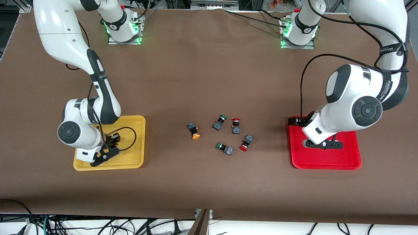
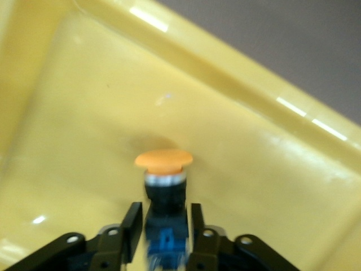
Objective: Place red and yellow buttons in trays
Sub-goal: 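Carry the yellow button into the yellow tray with the right gripper, then release the button while the left gripper reaches a red-cap button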
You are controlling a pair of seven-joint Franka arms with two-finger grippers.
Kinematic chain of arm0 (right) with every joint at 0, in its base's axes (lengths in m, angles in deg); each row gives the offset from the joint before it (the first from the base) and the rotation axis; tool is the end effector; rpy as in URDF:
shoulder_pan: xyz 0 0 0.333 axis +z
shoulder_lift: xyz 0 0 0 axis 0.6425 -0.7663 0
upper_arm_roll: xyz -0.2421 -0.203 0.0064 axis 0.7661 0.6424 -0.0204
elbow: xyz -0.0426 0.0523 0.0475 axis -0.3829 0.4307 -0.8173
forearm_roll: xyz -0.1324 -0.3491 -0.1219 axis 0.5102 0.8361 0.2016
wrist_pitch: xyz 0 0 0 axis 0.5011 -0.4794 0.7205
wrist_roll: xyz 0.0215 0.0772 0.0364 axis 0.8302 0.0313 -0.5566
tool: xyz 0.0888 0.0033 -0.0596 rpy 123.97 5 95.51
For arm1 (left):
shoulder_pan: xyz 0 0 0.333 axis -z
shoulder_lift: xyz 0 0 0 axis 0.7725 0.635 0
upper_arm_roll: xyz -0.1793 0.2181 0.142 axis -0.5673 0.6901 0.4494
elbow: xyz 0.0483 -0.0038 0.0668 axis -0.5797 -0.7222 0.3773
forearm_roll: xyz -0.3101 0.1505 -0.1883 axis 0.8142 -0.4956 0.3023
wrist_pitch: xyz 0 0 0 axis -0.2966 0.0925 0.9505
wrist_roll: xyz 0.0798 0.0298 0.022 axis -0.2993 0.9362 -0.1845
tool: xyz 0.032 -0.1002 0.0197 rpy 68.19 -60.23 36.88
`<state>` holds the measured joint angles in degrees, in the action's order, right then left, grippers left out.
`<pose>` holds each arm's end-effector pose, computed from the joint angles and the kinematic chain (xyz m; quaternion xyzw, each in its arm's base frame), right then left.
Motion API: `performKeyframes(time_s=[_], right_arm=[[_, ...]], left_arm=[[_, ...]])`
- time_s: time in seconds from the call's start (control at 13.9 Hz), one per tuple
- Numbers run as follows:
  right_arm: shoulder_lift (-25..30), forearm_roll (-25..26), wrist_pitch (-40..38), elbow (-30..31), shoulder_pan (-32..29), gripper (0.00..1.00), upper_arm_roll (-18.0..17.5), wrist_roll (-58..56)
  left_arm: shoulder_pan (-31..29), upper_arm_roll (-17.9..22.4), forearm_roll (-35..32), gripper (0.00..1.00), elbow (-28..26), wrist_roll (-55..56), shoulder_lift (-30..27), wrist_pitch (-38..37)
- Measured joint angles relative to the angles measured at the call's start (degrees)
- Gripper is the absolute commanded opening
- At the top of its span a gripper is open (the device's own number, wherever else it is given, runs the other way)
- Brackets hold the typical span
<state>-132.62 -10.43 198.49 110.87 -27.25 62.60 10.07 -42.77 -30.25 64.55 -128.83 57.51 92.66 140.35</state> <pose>0.6954 0.0745 0.1984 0.9602 0.2748 -0.0376 0.0329 0.6676 -0.1475 0.3941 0.9953 -0.0160 -0.0926 0.0231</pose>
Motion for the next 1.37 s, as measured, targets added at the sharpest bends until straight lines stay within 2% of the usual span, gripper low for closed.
performKeyframes(time_s=[0.14, 0.29, 0.43, 0.58, 0.72, 0.94, 1.37], right_arm=[[0.3, -3.4, -2.6, -1.0, 0.3, 0.82, -0.6, 0.7], [1.9, -7.1, -10.9, -5.7, 1.7, 0.82, -1.5, 3.8], [3.4, -7.9, -15.1, -9.2, 5.1, 0.82, -2.0, 11.0], [3.6, -8.3, -15.4, -9.8, 9.8, 0.82, -2.3, 19.6], [2.3, -8.3, -13.1, -9.7, 15.2, 0.82, -2.6, 28.5], [-1.6, -8.3, -4.7, -9.6, 22.1, 0.82, -2.7, 37.0], [-6.4, -8.4, 3.4, -9.7, 25.1, 0.82, -2.6, 44.8]], left_arm=[[1.0, -0.1, 1.0, 1.0, 0.0, 0.0, 1.8, 2.4], [2.6, -0.1, 1.3, 1.0, 0.0, 0.2, 4.1, 4.4], [4.1, -0.1, 3.2, 1.0, 0.0, 0.8, 6.6, 7.1], [6.0, -0.2, 3.7, 1.0, 0.0, 3.6, 8.3, 9.0], [8.1, -0.2, 3.7, 1.0, 0.0, 6.8, 9.2, 10.5], [10.5, -0.2, 3.7, 1.0, 0.0, 9.7, 10.2, 12.8], [14.6, -0.2, 3.7, 1.0, -1.8, 15.9, 13.7, 19.7]])
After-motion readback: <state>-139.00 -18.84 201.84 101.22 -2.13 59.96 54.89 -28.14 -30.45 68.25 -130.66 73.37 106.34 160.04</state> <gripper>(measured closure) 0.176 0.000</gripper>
